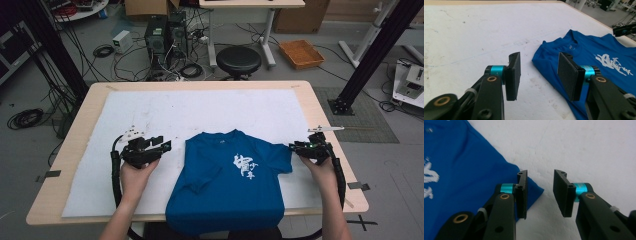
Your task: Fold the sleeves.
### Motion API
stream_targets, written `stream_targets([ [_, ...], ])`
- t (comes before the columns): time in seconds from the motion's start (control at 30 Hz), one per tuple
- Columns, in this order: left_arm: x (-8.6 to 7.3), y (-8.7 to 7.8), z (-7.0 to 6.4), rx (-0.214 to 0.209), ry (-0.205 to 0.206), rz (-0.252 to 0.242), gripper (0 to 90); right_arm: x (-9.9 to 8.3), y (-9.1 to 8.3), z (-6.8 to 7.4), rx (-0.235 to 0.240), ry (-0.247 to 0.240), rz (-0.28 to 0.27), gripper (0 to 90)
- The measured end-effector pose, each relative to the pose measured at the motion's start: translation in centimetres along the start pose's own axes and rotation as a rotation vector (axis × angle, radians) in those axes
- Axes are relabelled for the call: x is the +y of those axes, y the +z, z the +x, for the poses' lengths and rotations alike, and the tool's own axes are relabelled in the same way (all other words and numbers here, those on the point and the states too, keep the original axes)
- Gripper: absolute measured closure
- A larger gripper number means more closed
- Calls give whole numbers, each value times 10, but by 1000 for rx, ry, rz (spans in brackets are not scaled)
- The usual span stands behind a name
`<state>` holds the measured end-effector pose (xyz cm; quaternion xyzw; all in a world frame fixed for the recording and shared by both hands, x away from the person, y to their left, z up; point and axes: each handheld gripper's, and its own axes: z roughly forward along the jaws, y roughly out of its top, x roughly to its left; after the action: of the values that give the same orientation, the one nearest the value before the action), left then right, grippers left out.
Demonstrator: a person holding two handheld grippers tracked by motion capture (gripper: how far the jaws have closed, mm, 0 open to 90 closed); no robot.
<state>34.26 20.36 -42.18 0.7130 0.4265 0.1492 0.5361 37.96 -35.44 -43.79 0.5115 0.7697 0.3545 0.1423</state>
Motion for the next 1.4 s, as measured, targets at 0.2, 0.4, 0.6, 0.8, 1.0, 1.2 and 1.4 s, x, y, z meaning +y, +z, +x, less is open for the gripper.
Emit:
stream_targets([
  [0.2, 0, 1, -1, -13, 1, 6, 533, -2, 1, 1, -14, -45, 7, 854],
  [0.4, 1, 0, 0, -27, -13, -4, 533, 2, -10, 5, 2, -62, -41, 900],
  [0.6, 0, 0, 0, -34, -16, 0, 533, 3, -7, 5, -14, -44, -46, 741],
  [0.8, 1, 1, -1, -41, -10, 6, 531, -2, 5, 4, -19, -70, 13, 841],
  [1.0, 1, 1, -1, -42, -10, 9, 529, 2, -5, 7, 6, -73, -12, 894],
  [1.2, 1, 1, -1, -44, -13, 8, 529, 22, -32, 32, 32, -82, -71, 895],
  [1.4, 1, 3, -3, -53, -12, 16, 529, 44, -36, 85, 35, -185, -59, 895],
])
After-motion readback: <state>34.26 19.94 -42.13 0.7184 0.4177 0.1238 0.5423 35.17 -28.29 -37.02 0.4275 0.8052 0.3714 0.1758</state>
